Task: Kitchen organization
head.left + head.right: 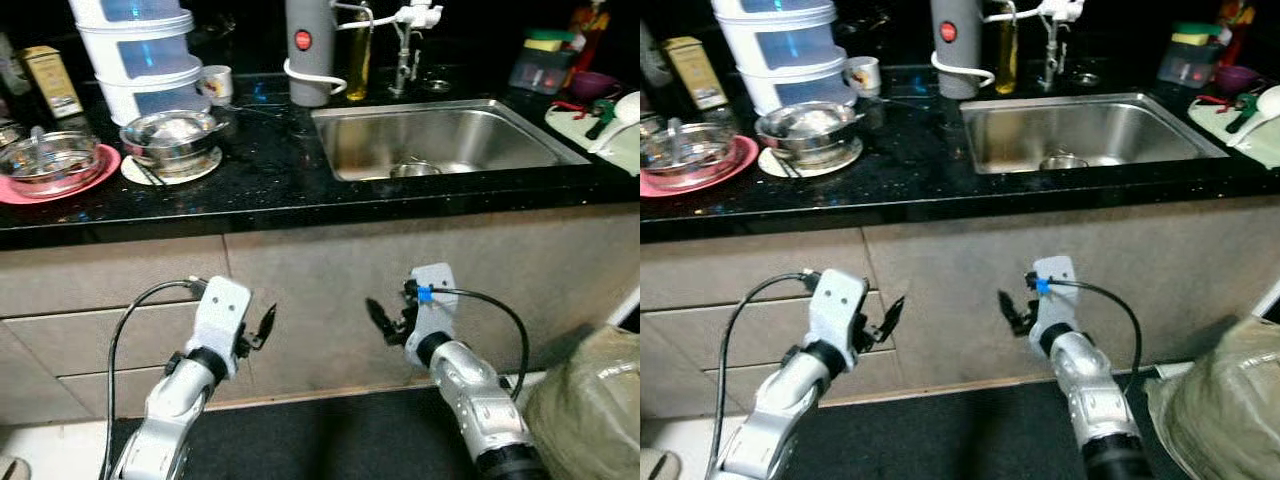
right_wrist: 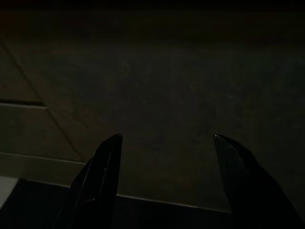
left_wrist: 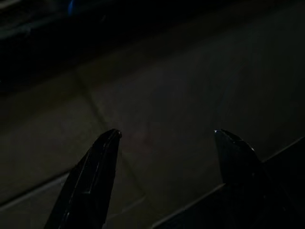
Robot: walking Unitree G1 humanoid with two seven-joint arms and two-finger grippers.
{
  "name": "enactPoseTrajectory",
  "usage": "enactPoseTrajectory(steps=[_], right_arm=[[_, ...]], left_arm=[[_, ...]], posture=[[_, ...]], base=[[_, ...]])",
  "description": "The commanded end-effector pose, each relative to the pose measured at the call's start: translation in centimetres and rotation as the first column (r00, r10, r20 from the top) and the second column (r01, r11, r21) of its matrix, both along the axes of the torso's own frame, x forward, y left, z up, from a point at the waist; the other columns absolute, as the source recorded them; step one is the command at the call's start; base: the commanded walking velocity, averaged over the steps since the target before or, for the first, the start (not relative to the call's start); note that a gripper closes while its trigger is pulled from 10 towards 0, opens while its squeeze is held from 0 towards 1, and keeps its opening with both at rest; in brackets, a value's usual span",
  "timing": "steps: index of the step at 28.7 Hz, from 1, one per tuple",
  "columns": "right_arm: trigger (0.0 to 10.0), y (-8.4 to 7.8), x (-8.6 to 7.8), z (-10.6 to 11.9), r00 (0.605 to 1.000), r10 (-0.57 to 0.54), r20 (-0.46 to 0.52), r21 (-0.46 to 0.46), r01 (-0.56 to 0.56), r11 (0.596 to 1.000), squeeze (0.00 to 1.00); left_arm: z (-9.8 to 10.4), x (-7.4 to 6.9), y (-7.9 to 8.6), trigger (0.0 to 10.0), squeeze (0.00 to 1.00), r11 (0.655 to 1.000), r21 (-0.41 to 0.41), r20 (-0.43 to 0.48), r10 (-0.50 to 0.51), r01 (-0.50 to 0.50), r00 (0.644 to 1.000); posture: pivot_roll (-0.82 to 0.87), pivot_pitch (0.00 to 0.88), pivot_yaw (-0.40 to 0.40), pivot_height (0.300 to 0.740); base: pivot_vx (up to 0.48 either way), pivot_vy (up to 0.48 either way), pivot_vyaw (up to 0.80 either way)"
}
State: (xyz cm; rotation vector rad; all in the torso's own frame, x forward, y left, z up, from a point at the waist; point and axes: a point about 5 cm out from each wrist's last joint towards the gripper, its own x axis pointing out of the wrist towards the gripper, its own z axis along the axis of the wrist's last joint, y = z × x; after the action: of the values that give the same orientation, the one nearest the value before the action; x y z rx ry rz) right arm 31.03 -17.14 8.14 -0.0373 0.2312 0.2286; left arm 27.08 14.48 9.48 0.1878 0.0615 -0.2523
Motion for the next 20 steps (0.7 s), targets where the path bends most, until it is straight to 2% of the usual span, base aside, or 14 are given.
enactPoseTrajectory(steps=[1,6,9,13,20], right_arm=[[10.0,0.1,0.0,-0.4,1.000,-0.002,0.000,-0.022,0.002,1.000,0.00],[10.0,0.5,0.1,-0.7,1.000,0.012,0.014,-0.010,-0.011,1.000,0.00],[10.0,0.6,0.2,-0.9,1.000,0.004,0.006,0.036,-0.005,0.999,0.00],[10.0,1.2,0.5,-1.1,1.000,0.028,0.004,0.020,-0.028,0.999,0.00],[10.0,2.2,0.7,-1.4,0.996,0.085,0.016,0.028,-0.086,0.996,0.00]], left_arm=[[-0.6,0.4,0.2,10.0,0.00,0.999,0.036,-0.040,0.019,-0.017,0.999],[-1.0,0.8,0.4,10.0,0.00,0.997,0.073,-0.057,0.037,-0.033,0.998],[-1.5,1.0,0.7,10.0,0.00,0.996,0.057,-0.088,0.066,-0.062,0.994],[-1.9,1.2,0.7,10.0,0.00,0.997,0.029,-0.114,0.077,-0.074,0.990],[-2.3,2.1,0.2,10.0,0.00,0.997,0.065,-0.127,0.055,-0.047,0.990]], posture=[[-0.05,0.000,0.012,0.740],[-0.06,0.000,0.018,0.740],[-0.05,0.000,0.016,0.740],[-0.04,0.000,0.011,0.740],[-0.03,0.000,0.008,0.740]], base=[[0.000,0.000,0.00],[0.000,0.000,0.00],[0.000,0.000,0.80],[0.000,0.000,0.80],[0.000,0.000,0.80]])
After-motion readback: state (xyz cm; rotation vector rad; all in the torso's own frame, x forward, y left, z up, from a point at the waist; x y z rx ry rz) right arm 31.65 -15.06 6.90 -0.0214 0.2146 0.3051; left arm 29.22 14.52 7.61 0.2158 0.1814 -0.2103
